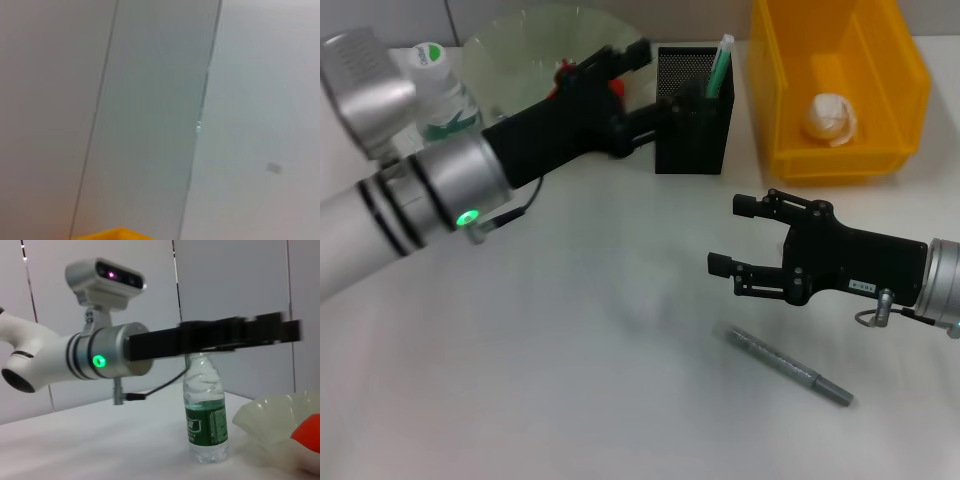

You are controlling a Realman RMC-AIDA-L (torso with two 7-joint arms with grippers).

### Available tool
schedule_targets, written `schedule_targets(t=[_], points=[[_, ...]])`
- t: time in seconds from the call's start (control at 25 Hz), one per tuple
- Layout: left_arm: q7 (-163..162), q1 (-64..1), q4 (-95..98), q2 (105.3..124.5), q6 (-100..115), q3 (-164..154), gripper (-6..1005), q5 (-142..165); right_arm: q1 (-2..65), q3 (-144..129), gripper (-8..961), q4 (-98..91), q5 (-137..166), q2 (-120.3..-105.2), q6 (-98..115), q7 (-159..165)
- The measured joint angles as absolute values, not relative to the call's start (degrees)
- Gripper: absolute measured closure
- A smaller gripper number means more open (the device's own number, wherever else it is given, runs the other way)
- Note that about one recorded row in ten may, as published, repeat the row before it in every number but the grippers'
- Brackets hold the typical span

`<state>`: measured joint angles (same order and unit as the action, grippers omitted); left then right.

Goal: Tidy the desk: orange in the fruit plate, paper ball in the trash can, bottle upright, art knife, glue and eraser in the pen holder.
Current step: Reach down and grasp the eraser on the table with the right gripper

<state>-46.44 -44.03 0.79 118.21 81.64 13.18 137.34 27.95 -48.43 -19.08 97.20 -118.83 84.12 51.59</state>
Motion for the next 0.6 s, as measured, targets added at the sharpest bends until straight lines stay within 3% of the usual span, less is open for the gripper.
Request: schedule_targets(t=[0.6], points=[[-48.16,-35.32,15.9,118.09,100.13,6.49,157,142.69,28.37,-48.43,218,-19.16,97.2,-118.65,84.11,51.59]])
